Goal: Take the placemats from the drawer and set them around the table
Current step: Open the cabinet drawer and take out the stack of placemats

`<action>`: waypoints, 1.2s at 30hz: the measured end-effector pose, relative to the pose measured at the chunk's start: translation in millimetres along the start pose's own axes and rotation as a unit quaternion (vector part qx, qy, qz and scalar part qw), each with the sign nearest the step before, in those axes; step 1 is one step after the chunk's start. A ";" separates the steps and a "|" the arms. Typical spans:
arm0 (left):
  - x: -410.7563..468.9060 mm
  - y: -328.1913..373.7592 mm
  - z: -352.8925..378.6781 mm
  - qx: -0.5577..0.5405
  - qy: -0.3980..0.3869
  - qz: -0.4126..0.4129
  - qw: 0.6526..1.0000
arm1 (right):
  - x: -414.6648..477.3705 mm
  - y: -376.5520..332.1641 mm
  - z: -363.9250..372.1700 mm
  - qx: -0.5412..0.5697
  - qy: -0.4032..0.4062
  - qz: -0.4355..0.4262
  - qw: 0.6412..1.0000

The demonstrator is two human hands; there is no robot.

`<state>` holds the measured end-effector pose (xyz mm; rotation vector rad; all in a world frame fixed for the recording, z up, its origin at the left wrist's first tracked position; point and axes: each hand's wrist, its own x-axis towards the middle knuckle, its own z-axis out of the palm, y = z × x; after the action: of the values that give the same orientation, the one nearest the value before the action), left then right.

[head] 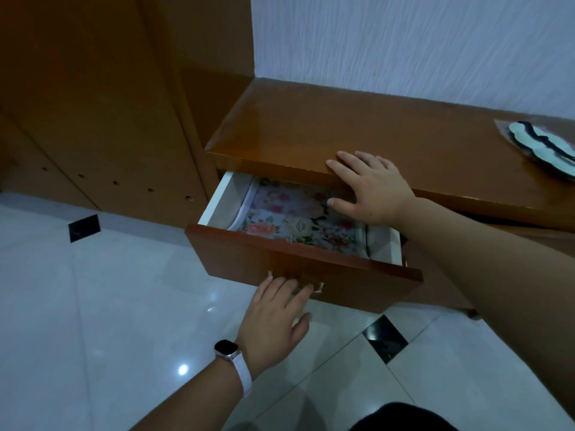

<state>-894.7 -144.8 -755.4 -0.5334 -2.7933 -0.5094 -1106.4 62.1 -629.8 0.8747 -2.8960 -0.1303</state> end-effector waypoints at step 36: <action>-49.3 21.1 -51.5 -0.078 0.000 -0.015 0.997 | -2.3 -2.7 -4.5 0.009 -0.008 0.003 1.000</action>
<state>-832.8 -161.2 -717.6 -0.5248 -2.7809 -0.7375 -1102.5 60.9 -625.9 0.8725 -2.9180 -0.1114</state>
